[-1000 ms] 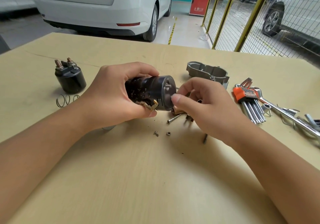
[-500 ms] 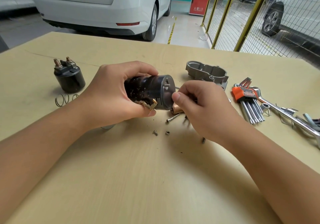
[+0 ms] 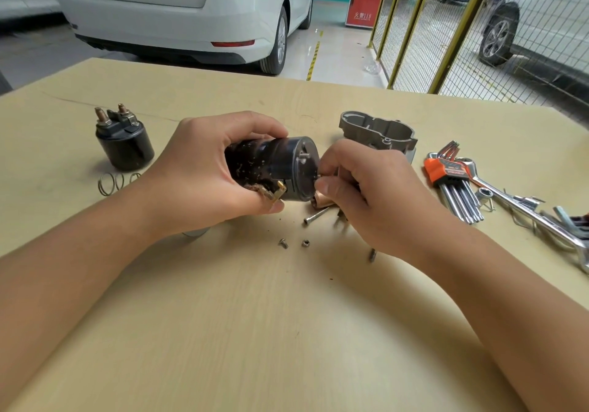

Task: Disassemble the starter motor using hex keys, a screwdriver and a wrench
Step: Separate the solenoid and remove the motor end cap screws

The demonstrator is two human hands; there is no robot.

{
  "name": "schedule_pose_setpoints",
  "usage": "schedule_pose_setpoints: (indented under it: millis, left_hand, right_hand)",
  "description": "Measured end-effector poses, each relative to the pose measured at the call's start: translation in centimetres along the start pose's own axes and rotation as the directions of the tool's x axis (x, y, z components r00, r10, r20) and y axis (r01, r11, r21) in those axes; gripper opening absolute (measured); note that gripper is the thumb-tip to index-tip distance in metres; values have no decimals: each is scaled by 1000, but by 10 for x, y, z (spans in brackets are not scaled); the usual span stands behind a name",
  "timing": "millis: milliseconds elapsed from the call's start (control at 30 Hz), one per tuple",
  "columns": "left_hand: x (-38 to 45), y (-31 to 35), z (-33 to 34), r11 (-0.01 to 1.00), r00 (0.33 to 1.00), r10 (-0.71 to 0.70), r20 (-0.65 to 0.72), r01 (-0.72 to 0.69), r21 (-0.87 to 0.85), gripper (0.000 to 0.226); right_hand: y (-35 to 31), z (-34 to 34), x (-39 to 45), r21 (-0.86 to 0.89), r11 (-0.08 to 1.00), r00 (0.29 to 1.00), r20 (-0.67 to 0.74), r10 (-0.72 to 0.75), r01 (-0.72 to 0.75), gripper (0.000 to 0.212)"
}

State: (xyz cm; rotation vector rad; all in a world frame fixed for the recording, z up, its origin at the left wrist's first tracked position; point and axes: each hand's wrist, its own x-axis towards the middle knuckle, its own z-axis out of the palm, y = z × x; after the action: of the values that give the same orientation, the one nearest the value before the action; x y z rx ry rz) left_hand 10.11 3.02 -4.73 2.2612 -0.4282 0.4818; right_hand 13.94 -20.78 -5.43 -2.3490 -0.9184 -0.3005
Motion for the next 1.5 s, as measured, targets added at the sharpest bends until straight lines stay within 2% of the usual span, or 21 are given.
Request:
schedule_pose_setpoints:
  millis: [100, 167, 233, 267, 367, 567, 800, 1133, 1233, 1333, 1433, 1500]
  left_hand:
    - [0, 0, 0, 1000, 1000, -1, 2, 1, -5, 75]
    - [0, 0, 0, 1000, 1000, 3, 0, -3, -9, 75]
    - [0, -1, 0, 1000, 1000, 3, 1, -3, -11, 74]
    - [0, -1, 0, 1000, 1000, 4, 1, -4, -10, 75]
    - [0, -2, 0, 1000, 1000, 8, -5, -8, -9, 75]
    - [0, -3, 0, 1000, 1000, 14, -9, -14, -18, 74]
    - [0, -4, 0, 1000, 1000, 21, -5, -21, -14, 74]
    - [0, -3, 0, 1000, 1000, 24, -1, -24, -9, 74]
    - [0, -3, 0, 1000, 1000, 16, -3, -16, -10, 75]
    - [1, -3, -1, 1000, 1000, 14, -2, -14, -11, 74]
    - [1, -2, 0, 1000, 1000, 6, -7, -6, -15, 73]
    - [1, -2, 0, 1000, 1000, 5, -8, -5, -15, 73]
  right_hand:
    - [2, 2, -1, 45, 999, 1000, -3, 26, -25, 16]
    - [2, 2, -3, 188, 979, 997, -4, 83, -80, 11]
    - [1, 3, -2, 313, 938, 988, 11, 152, -147, 20]
    - [0, 4, -1, 321, 933, 986, 9, 167, -161, 26]
    - [1, 9, 1, 263, 952, 987, 9, 162, -158, 33]
    - [1, 10, 0, 209, 966, 988, -10, 157, -151, 22]
    - [-4, 3, -1, 42, 997, 997, -29, 72, -71, 10]
    - [-8, -5, 0, -143, 988, 998, -13, -60, 57, 8]
    - [-7, -4, -1, -102, 995, 1000, -27, -6, 4, 14]
    - [-4, -1, 0, 23, 990, 990, 15, 139, -140, 31]
    - [-3, 4, 2, 111, 975, 981, 46, 191, -195, 30]
    - [-4, 5, 2, 85, 981, 984, 31, 174, -176, 26]
